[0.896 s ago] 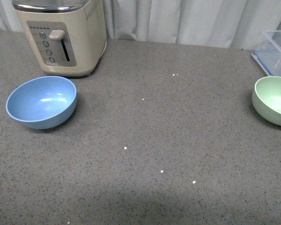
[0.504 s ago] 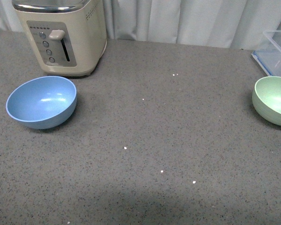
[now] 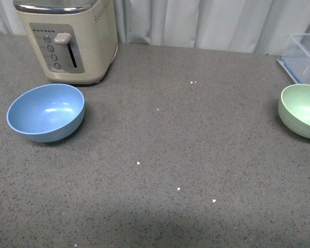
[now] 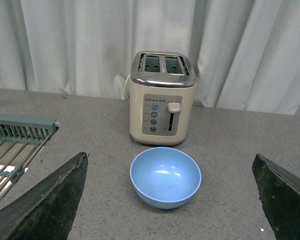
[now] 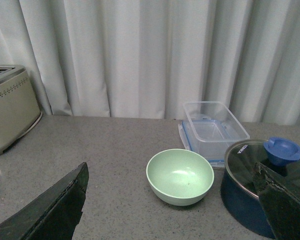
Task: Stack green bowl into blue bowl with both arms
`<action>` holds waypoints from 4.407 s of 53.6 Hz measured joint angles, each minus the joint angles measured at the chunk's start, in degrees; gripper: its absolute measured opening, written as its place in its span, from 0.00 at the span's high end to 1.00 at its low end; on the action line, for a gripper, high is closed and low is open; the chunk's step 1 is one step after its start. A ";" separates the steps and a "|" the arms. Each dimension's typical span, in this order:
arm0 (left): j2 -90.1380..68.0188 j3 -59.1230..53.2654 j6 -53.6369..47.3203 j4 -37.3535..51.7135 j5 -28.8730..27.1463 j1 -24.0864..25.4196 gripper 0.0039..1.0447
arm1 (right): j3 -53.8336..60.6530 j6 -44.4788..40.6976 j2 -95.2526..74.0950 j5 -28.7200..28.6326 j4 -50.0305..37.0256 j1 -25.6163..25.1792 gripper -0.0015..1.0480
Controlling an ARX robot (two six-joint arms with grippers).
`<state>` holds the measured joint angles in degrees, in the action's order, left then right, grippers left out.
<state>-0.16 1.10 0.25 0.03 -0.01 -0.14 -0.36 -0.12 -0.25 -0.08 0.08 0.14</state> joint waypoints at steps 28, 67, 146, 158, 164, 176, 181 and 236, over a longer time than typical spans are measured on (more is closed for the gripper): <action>0.00 0.00 0.00 0.00 0.00 0.00 0.06 | 0.00 0.00 0.00 0.00 0.00 0.00 0.09; -0.02 0.00 0.00 0.00 0.00 0.00 0.06 | 0.00 0.00 0.00 0.00 0.00 0.00 0.09; -40.52 8.04 27.82 5.33 -6.23 0.13 0.06 | 0.00 0.00 0.00 0.00 0.00 0.00 0.09; -68.06 20.22 34.62 7.78 -13.00 -3.58 0.06 | 0.00 0.00 0.00 0.00 0.00 0.00 0.09; -78.64 25.09 34.34 8.94 -15.34 -4.50 0.06 | 0.00 0.00 0.00 0.00 0.00 0.00 0.09; -94.27 35.93 34.86 9.70 -16.57 -6.01 0.06 | 0.00 0.00 0.00 0.00 0.00 0.00 0.09; -98.55 40.37 35.89 8.07 -15.89 -6.23 0.06 | 0.00 0.00 0.00 0.00 0.00 0.00 0.09; -120.02 58.62 37.55 -5.95 -17.25 -4.85 0.43 | 0.00 0.00 0.00 0.00 0.00 0.00 0.09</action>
<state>-120.18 59.72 37.80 -5.91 -17.26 -4.99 -0.36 -0.12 -0.25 -0.08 0.08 0.14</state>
